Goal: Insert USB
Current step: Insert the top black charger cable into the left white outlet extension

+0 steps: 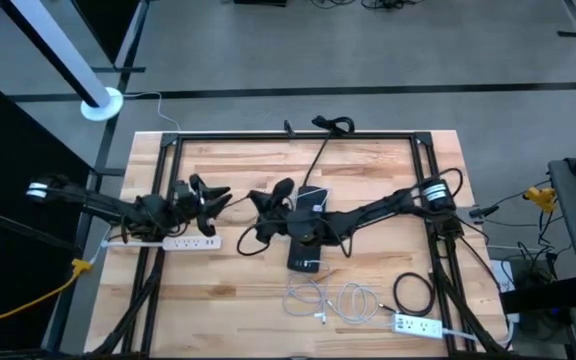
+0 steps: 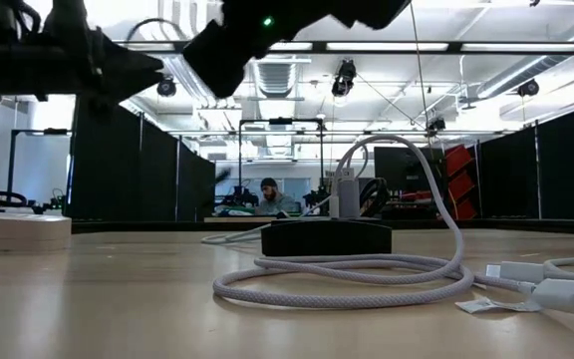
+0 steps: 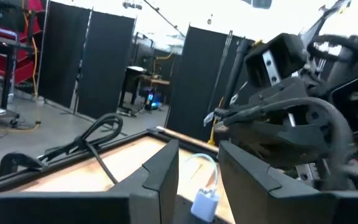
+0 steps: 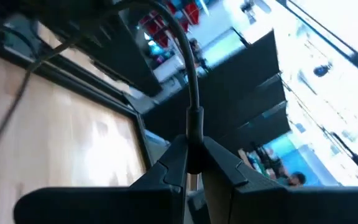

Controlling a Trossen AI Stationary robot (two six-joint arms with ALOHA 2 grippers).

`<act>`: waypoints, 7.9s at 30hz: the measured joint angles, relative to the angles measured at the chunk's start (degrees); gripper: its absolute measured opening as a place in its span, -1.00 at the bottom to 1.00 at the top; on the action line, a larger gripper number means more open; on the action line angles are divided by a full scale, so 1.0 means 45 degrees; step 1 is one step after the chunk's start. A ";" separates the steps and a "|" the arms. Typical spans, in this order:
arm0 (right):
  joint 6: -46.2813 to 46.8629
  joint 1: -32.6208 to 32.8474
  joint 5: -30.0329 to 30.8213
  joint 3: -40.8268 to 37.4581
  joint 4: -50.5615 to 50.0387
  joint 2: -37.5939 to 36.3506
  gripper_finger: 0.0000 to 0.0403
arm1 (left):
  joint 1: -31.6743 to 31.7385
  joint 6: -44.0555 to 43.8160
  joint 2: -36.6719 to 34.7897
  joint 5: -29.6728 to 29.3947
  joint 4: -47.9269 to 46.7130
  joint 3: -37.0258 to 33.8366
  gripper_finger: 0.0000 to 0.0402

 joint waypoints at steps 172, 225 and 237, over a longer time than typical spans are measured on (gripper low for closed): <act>-0.1581 -0.0215 0.3161 0.1968 -0.2798 0.1133 -0.94 | -0.0044 0.3967 0.8683 -0.1069 0.7894 0.1835 -0.74; -0.0704 -0.0265 0.2877 0.1953 -0.3351 0.1115 -0.52 | -0.0614 0.5443 0.7734 -0.1662 0.8036 0.1426 -0.99; 0.7049 -0.1087 -0.7203 0.1973 -0.8622 -0.1122 0.01 | -0.0933 0.4406 0.3981 0.2842 0.3104 0.0028 -0.99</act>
